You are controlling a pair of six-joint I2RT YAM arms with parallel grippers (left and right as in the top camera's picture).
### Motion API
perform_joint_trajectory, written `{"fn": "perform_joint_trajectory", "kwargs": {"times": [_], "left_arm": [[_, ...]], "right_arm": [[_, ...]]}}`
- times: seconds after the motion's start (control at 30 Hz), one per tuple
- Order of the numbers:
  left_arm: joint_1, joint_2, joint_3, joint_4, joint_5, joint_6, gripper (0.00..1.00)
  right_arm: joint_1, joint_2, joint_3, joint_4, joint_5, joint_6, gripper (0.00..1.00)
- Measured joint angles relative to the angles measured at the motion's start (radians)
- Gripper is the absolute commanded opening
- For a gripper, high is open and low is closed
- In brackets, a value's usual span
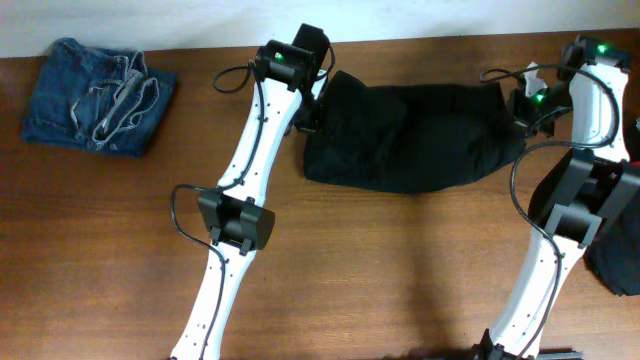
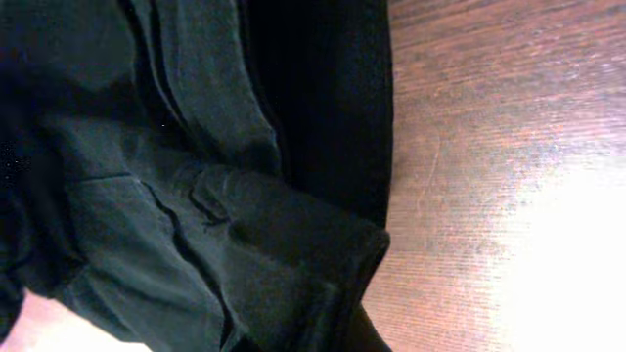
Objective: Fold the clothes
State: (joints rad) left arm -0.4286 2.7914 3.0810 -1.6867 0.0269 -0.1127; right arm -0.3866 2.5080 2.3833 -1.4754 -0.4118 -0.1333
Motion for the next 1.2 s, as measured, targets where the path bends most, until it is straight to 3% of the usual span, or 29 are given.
{"fn": "perform_joint_trajectory", "kwargs": {"times": [0.4,0.87,1.2], "left_arm": [[0.003,0.000,0.000,0.000,0.030,0.000,0.99],[0.068,-0.093,0.000,0.000,0.037,0.000,0.99],[0.079,-0.153,0.001,0.000,0.037,0.000,0.99]], "right_arm": [[0.029,0.000,0.206,-0.125,0.019,0.029,0.04],[0.229,0.000,0.221,-0.061,0.034,0.153,0.04],[0.262,0.000,0.274,-0.088,0.053,0.252,0.04]]}}
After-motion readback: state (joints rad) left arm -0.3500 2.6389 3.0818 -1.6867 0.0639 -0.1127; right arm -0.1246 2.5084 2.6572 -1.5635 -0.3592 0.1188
